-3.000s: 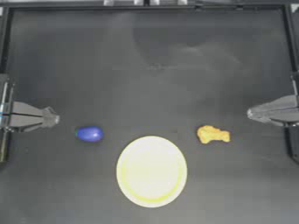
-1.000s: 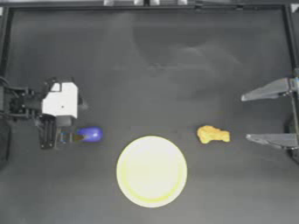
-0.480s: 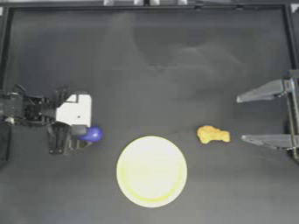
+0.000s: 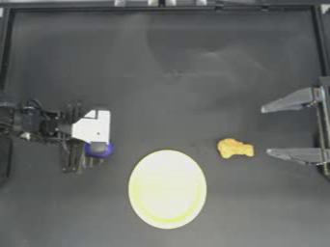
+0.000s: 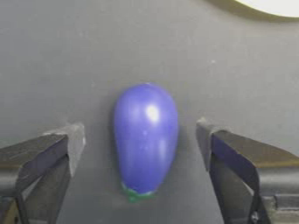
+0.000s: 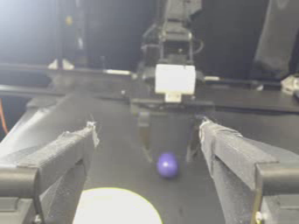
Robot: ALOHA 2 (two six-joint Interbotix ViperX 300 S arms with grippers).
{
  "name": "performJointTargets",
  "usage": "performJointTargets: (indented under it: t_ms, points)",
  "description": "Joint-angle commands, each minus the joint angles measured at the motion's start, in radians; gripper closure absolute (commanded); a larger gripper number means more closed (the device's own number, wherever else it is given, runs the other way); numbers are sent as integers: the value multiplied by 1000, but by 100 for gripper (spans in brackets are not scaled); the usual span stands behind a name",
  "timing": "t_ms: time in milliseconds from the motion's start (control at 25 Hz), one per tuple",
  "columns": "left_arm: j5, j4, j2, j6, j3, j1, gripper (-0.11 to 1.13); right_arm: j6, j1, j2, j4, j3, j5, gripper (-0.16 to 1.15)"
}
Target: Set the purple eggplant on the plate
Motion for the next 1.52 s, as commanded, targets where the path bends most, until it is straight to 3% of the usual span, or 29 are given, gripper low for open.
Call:
performJointTargets:
  t_ms: [40, 240, 360, 440, 600, 680, 880, 1160, 1520]
  points:
    - [-25, -3, 12, -3, -20, -8, -1, 0, 0, 6, 3, -17, -8, -1]
    - [-44, -15, 37, -3, -20, -14, 0, 2, 0, 6, 3, -17, -8, -1]
    - [-38, -15, 41, -5, -20, -18, 8, 2, 0, 6, 3, -17, -8, -1]
    - [-38, -17, 46, -5, -20, -18, 21, 2, 0, 8, 3, -17, -8, -1]
    - [-18, -21, 48, -2, -44, -23, 63, 2, 0, 6, 11, -14, -8, -1]
    - [-2, -20, 48, 0, -58, -21, 74, 2, 0, 6, 14, -14, -8, -1]
    - [35, -20, 28, 0, -98, -28, 67, 0, 0, 6, 14, -12, -8, -1]
    - [49, -14, -37, 37, -199, -69, 66, 2, 0, 6, 14, -9, -8, -1]
    - [49, -14, 72, 87, -353, -170, 66, 2, 0, 8, 17, -9, -8, -1]
